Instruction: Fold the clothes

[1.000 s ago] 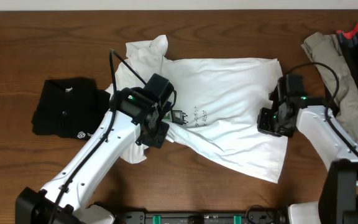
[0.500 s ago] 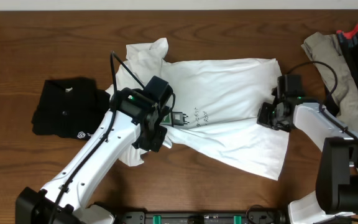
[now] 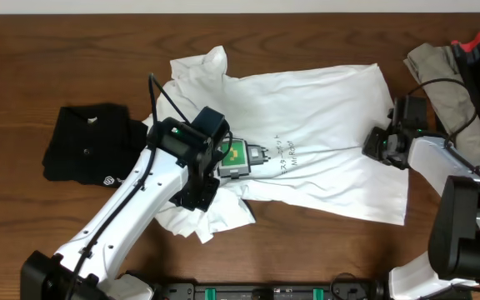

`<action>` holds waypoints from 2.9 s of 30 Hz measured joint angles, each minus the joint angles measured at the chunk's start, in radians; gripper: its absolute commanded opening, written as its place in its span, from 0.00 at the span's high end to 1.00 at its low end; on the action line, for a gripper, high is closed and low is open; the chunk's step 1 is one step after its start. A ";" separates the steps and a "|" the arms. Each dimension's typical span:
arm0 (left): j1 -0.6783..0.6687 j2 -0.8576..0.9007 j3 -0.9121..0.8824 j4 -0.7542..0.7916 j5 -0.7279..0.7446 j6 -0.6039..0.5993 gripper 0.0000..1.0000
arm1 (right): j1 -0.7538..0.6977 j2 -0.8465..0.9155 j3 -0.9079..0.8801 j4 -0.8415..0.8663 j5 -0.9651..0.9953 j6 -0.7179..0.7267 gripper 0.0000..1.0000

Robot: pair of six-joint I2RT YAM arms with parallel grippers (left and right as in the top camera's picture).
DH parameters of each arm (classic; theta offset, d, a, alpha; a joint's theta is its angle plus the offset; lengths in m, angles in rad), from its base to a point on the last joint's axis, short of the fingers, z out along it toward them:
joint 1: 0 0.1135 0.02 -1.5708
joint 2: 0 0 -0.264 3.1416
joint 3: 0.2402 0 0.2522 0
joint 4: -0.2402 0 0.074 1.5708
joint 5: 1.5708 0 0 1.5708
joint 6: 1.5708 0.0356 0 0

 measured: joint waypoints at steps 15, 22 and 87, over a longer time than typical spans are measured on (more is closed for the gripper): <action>0.015 0.009 -0.096 0.364 -0.013 -0.039 0.94 | -0.125 0.010 0.155 -0.198 -0.167 -0.086 0.57; 0.090 0.131 -0.240 0.742 -0.041 -0.028 0.94 | -0.119 -0.189 0.200 -0.296 -0.313 -0.098 0.54; -0.010 0.146 -0.225 0.481 0.151 -0.101 0.60 | -0.090 0.199 0.364 -0.231 -0.253 -0.144 0.62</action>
